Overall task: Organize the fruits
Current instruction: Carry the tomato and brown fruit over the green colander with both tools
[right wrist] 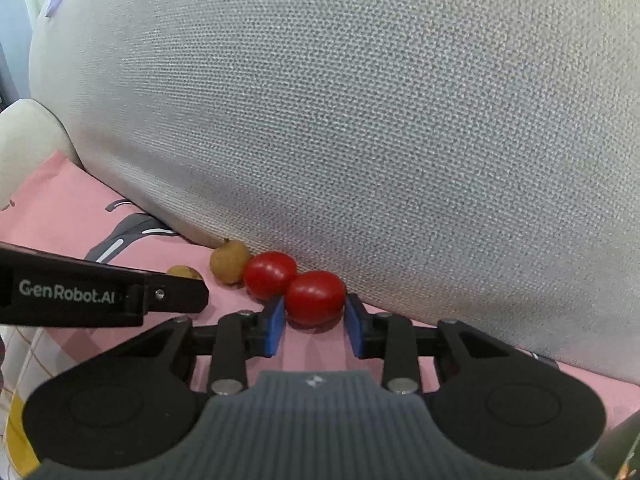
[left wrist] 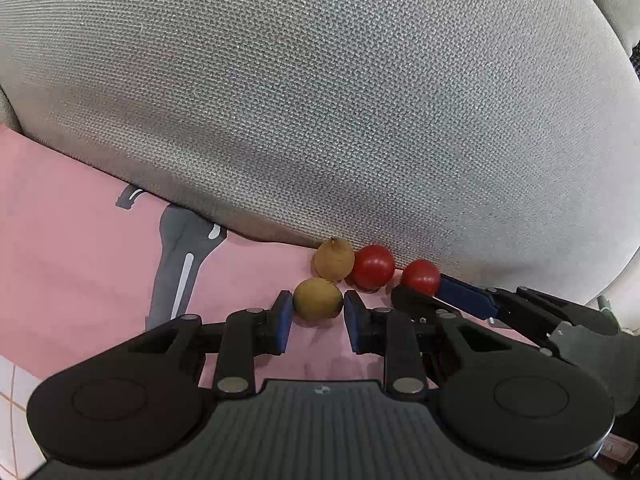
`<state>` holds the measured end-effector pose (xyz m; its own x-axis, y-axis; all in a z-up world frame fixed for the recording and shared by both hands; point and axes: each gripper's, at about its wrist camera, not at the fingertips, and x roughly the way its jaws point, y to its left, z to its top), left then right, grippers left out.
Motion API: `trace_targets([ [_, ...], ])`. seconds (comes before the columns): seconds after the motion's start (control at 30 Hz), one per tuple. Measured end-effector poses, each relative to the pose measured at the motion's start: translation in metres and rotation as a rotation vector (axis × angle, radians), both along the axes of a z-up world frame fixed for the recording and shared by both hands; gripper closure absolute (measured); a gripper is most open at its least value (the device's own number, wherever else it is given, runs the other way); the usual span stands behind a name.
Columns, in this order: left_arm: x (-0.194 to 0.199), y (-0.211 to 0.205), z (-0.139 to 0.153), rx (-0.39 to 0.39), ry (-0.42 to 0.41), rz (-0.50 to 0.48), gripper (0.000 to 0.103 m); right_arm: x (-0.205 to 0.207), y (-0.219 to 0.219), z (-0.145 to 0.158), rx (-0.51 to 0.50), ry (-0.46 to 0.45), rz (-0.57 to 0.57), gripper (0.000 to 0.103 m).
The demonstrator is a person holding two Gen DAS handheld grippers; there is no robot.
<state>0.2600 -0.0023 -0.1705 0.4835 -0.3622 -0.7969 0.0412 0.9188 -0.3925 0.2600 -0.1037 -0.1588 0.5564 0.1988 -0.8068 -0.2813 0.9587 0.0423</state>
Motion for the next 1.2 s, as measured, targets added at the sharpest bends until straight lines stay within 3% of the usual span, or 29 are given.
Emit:
trace_targets([
  [0.27, -0.021, 0.001, 0.033, -0.007, -0.038, -0.022, 0.073, -0.026, -0.002, 0.025, -0.024, -0.041, 0.043, 0.074],
  [0.63, -0.063, -0.031, 0.085, -0.021, -0.096, -0.107, 0.073, -0.085, -0.024, 0.077, -0.038, -0.114, 0.066, 0.074],
  [0.87, -0.089, -0.063, 0.102, -0.017, -0.106, -0.171, 0.073, -0.118, -0.041, 0.095, -0.08, -0.146, 0.074, 0.074],
  [1.2, -0.124, -0.116, 0.119, 0.015, -0.125, -0.297, 0.073, -0.163, -0.1, 0.118, -0.118, -0.178, 0.008, 0.074],
])
